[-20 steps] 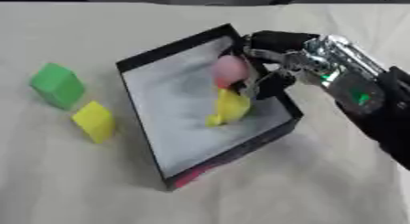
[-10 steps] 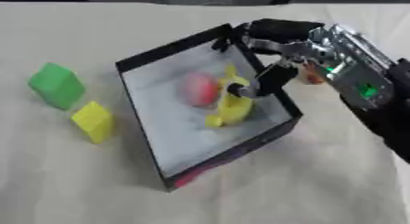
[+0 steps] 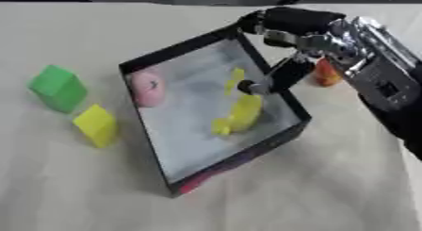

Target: Pick up objects on the table and place them in the box.

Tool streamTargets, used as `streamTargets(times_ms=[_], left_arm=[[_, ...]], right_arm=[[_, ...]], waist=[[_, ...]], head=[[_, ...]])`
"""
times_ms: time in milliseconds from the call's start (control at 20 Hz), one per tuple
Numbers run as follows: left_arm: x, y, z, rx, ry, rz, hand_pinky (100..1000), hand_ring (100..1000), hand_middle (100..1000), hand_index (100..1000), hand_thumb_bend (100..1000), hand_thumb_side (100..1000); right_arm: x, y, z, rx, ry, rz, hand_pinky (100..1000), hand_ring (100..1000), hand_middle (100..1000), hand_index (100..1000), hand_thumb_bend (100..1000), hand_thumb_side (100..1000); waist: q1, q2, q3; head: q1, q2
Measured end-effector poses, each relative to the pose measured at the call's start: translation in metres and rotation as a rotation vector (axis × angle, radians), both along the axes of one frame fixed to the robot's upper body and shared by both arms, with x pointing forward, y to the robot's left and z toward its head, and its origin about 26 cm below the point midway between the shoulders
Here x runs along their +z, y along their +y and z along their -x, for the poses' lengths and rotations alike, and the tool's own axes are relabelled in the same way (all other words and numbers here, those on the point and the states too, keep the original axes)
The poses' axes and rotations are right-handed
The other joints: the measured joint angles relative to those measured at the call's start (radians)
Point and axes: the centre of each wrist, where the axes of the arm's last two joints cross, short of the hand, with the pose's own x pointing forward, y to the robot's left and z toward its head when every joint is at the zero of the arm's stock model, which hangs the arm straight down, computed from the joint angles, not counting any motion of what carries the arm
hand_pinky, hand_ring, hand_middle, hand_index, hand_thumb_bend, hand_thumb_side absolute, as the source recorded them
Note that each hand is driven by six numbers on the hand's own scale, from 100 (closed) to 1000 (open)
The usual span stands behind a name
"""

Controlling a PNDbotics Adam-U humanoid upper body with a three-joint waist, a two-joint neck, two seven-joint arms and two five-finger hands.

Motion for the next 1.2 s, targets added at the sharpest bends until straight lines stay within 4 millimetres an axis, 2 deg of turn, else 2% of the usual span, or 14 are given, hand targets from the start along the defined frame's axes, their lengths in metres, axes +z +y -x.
streamTargets(times_ms=[100, 150, 200, 350, 450, 800, 1200], left_arm=[[-0.001, 0.001, 0.001, 0.005, 0.006, 0.002, 809, 773, 782, 806, 206, 903], [-0.002, 0.001, 0.001, 0.007, 0.008, 0.003, 809, 773, 782, 806, 205, 904], [-0.002, 0.001, 0.001, 0.008, 0.009, 0.003, 810, 773, 782, 806, 205, 905], [-0.002, 0.001, 0.001, 0.011, 0.013, 0.002, 809, 773, 780, 807, 204, 907], [-0.003, 0.001, 0.001, 0.014, 0.017, 0.001, 809, 773, 780, 807, 203, 909], [-0.004, 0.002, 0.002, 0.015, 0.029, -0.010, 809, 772, 779, 806, 201, 914], [-0.004, 0.001, 0.001, 0.013, 0.034, -0.018, 808, 771, 779, 806, 200, 916]], right_arm=[[0.003, -0.010, 0.002, -0.022, 0.001, -0.023, 974, 901, 812, 932, 306, 285], [0.004, -0.016, 0.003, -0.037, 0.004, -0.034, 972, 899, 810, 930, 237, 237], [0.005, -0.023, 0.004, -0.053, 0.008, -0.046, 971, 898, 809, 931, 265, 253], [0.005, -0.050, 0.004, -0.115, 0.040, -0.088, 965, 903, 811, 940, 156, 189], [0.008, -0.068, 0.004, -0.152, 0.067, -0.122, 968, 915, 821, 942, 134, 178], [0.013, -0.120, -0.009, -0.267, 0.155, -0.150, 973, 935, 832, 940, 208, 223], [-0.001, -0.149, -0.029, -0.359, 0.219, -0.096, 972, 930, 830, 943, 285, 241]], waist=[[0.000, 0.000, -0.005], [0.000, 0.000, -0.006], [0.000, 0.000, -0.008], [0.000, 0.000, -0.012], [0.000, 0.000, -0.013], [0.000, 0.000, -0.015], [0.000, 0.000, -0.010]], head=[[0.004, 0.000], [0.005, 0.000], [0.006, 0.000], [0.013, 0.000], [0.015, 0.000], [0.015, -0.006], [0.003, -0.017]])
